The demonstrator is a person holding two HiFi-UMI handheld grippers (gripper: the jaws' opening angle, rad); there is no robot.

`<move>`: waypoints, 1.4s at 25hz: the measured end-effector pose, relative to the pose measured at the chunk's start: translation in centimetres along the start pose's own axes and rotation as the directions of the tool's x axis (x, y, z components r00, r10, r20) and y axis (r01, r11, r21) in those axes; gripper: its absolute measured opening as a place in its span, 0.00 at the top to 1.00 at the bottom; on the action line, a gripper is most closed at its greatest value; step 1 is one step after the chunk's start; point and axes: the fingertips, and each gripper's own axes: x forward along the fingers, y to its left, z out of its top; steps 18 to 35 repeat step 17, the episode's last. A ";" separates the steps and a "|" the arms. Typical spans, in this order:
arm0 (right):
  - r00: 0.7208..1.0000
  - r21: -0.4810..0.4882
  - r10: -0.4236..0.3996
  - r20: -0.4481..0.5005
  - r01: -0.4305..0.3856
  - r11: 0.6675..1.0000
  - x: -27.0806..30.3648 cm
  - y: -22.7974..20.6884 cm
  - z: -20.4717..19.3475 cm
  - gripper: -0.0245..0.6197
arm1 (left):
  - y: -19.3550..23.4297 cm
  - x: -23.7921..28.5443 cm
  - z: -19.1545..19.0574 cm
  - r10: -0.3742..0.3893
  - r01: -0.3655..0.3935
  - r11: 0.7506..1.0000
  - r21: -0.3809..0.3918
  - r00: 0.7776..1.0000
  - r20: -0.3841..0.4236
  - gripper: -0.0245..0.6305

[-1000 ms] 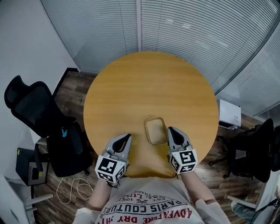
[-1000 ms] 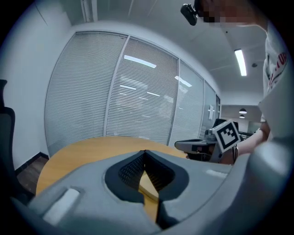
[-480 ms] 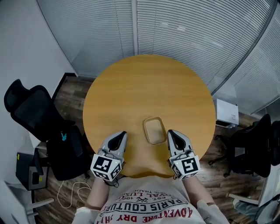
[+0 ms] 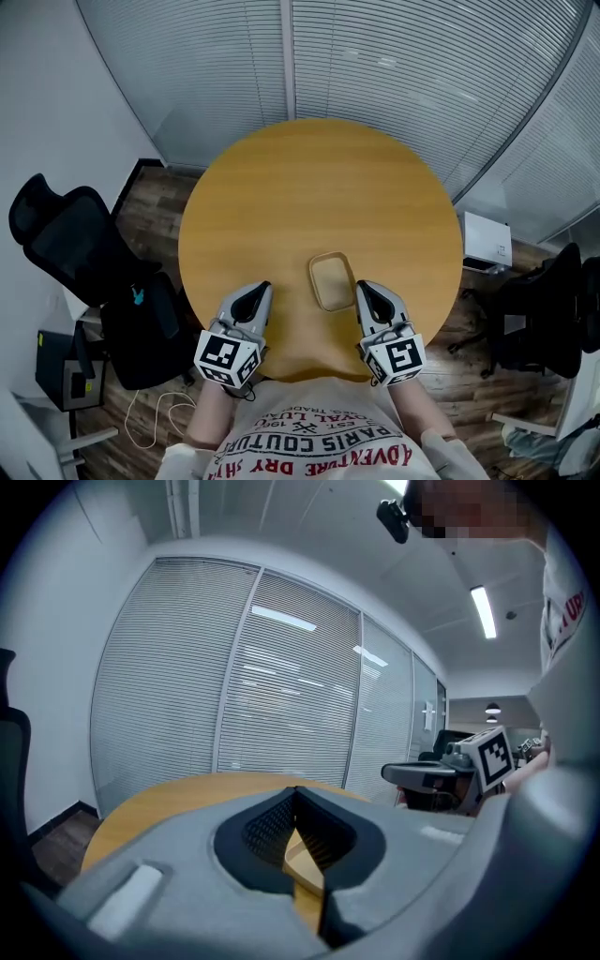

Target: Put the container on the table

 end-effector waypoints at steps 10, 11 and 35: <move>0.999 0.033 -0.040 -0.030 0.041 0.999 0.1 -1.4 -1.0 0.95 | -0.6 0.8 -0.2 -0.009 0.009 1.000 0.011 1.000 -0.012 0.95; 0.999 0.029 -0.042 -0.034 0.043 0.999 0.1 -1.4 -1.1 0.95 | -0.7 0.8 -0.3 -0.010 0.011 1.000 0.012 1.000 -0.013 0.95; 0.998 0.005 -0.039 -0.046 0.039 0.999 0.2 -1.1 -1.4 0.95 | -1.3 0.8 -0.3 -0.022 0.023 0.999 0.033 1.000 -0.021 0.95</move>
